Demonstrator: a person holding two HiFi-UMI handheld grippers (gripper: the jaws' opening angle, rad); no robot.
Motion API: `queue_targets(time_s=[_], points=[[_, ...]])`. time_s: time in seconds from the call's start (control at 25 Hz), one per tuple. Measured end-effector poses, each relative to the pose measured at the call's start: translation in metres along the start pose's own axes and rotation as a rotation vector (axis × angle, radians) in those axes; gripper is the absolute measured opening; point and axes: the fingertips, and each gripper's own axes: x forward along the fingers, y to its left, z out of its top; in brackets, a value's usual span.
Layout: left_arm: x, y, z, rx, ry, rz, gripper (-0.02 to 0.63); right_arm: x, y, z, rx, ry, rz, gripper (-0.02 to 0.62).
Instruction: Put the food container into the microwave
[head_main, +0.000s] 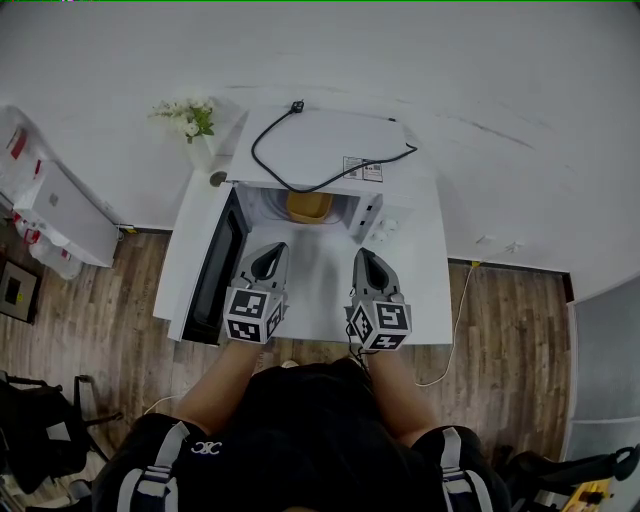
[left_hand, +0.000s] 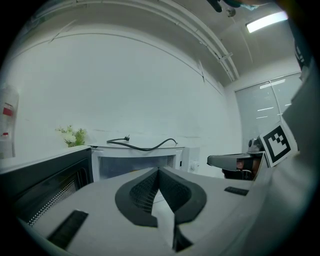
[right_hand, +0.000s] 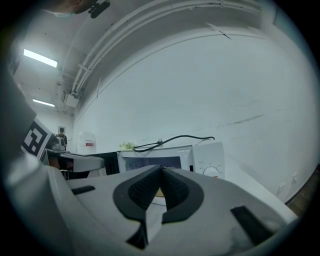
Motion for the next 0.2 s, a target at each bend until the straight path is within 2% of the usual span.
queue_targets(time_s=[0.2], points=[[-0.0021, -0.0001, -0.0012, 0.0, -0.001, 0.002, 0.002, -0.0005, 0.0037, -0.0026, -0.003, 0.006, 0.014, 0.002]])
